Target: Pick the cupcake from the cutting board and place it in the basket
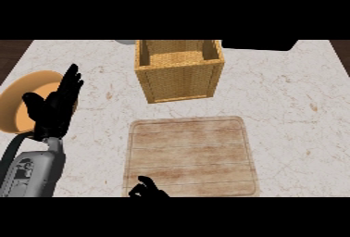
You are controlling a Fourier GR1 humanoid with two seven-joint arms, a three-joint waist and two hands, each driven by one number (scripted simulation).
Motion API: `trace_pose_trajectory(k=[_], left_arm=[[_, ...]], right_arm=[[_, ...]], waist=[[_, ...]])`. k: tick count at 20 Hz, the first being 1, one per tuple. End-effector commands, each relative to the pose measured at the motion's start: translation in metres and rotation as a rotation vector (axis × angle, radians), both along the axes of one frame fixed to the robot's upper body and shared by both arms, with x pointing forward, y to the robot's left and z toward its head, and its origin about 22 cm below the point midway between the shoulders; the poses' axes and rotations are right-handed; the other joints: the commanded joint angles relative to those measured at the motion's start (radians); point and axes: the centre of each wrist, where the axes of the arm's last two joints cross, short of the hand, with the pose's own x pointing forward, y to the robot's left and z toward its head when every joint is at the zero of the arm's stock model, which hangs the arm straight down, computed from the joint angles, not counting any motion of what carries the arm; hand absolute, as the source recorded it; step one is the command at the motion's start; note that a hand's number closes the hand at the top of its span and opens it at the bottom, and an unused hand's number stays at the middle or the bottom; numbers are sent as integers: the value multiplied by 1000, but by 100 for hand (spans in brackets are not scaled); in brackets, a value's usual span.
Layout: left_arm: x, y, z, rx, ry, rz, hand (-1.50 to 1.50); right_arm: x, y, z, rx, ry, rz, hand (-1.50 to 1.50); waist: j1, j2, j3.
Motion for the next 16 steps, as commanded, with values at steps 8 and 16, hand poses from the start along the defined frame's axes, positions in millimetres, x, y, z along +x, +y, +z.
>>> trace_pose_trajectory(k=[8,16], left_arm=[[-2,8,-23,7,23,50,0],[-11,16,-12,7,24,50,0]], right_arm=[[-26,16,55,450,31,47,150],[7,27,131,388,-98,-74,150]], waist=[[-52,-2,-1],[-41,-8,-2]])
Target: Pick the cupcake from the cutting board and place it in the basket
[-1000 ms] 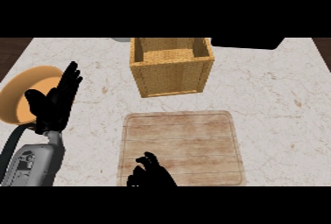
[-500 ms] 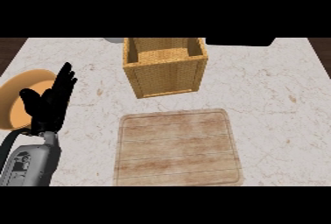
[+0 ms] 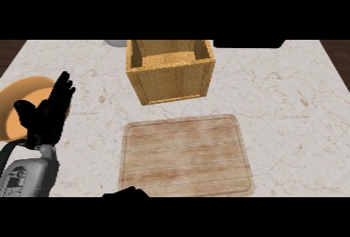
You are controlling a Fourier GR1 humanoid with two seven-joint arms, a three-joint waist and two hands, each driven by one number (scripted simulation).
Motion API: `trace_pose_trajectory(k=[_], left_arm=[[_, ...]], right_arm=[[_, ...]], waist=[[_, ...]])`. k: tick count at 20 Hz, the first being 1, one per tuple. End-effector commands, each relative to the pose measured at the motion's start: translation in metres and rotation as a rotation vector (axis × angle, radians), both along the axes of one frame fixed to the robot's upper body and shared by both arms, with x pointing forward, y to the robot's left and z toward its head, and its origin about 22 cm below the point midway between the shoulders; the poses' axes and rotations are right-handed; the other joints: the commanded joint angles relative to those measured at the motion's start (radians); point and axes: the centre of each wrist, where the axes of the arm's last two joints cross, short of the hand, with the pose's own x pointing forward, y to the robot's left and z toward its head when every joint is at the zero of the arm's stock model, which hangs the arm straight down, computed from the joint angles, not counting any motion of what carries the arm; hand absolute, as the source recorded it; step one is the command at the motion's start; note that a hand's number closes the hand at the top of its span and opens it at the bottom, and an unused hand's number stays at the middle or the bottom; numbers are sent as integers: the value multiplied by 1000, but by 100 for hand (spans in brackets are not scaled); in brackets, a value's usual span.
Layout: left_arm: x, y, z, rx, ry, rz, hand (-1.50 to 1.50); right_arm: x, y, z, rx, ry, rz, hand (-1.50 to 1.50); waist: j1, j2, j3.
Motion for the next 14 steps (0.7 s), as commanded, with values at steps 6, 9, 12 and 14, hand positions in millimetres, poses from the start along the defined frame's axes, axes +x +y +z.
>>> trace_pose_trajectory(k=[6,9,12,14], left_arm=[[-2,-7,6,5,-17,-20,0],[0,-1,10,1,11,-19,0],[8,12,4,0,-7,-26,0],[1,-7,8,-1,-6,-32,0]], right_arm=[[48,14,96,162,59,-181,150],[75,26,114,148,28,-237,150],[89,41,133,113,1,-277,150],[95,49,121,117,-12,-311,150]], waist=[[14,-1,-1],[13,1,0],[15,4,-2],[21,3,-1]])
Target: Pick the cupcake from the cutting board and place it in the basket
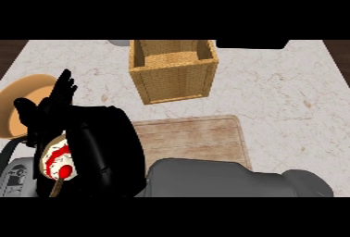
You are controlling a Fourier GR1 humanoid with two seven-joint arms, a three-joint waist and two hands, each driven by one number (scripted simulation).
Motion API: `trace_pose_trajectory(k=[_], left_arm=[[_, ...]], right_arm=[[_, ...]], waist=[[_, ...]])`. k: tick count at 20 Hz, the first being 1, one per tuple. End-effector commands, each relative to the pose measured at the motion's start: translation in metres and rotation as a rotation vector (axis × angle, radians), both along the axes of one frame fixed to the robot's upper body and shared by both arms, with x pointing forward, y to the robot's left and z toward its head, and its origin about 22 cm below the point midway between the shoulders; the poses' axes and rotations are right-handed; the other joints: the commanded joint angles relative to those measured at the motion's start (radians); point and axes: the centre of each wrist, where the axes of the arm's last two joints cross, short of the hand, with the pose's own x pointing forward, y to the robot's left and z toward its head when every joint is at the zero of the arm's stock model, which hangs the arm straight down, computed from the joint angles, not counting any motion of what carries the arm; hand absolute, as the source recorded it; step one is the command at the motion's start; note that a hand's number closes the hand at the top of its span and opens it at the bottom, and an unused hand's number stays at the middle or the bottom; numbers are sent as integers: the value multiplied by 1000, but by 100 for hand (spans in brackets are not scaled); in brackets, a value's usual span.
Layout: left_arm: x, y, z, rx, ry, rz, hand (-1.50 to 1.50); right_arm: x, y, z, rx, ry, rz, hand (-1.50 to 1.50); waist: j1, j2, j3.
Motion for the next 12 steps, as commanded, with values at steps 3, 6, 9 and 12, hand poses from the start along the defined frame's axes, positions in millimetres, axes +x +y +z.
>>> trace_pose_trajectory(k=[3,6,9,12], left_arm=[[2,13,12,11,-1,4,0],[12,-7,9,11,-6,-9,0],[7,-5,-4,4,-13,5,0],[9,1,9,15,-13,-29,0]], right_arm=[[37,23,32,-38,-25,-131,150],[57,30,27,-102,-30,-166,150],[77,26,26,-124,-31,-148,150],[96,27,29,-198,-17,-196,150]], waist=[[5,1,0],[12,8,-1],[3,8,0],[10,9,0]])
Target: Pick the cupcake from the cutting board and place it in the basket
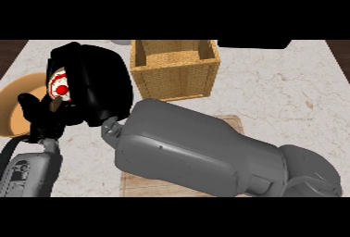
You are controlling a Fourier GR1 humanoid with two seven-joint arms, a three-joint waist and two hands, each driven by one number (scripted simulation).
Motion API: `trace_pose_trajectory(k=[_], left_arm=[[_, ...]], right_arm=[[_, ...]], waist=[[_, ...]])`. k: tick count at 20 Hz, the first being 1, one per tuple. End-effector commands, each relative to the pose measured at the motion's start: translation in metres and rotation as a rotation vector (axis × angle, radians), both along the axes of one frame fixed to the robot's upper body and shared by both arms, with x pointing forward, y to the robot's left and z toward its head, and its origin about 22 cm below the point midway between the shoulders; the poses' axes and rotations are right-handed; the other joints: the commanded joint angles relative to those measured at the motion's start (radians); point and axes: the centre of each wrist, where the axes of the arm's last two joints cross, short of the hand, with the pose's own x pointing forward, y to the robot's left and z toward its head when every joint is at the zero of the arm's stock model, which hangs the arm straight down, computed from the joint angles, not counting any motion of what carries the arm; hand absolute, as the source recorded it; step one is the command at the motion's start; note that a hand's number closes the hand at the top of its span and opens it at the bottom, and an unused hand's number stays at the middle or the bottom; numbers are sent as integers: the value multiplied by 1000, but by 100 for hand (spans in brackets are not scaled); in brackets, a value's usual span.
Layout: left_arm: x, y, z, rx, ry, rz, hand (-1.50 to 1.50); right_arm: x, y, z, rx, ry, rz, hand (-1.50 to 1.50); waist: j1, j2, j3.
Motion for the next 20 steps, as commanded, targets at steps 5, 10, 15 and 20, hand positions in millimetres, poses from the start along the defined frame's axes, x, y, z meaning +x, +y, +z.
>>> trace_pose_trajectory(k=[5,10,15,20], left_arm=[[4,4,10,3,0,-19,0],[-10,12,-15,-9,-6,5,0],[2,-10,2,3,-9,-17,0],[-9,4,-17,6,-7,-7,0]], right_arm=[[50,-13,-25,-92,50,-77,150],[75,-28,-32,-114,73,-86,150],[88,-36,-41,-120,80,-82,150],[103,-56,-59,-74,150,-52,150]], waist=[[9,5,0],[-5,5,0],[11,7,0],[0,5,0]])
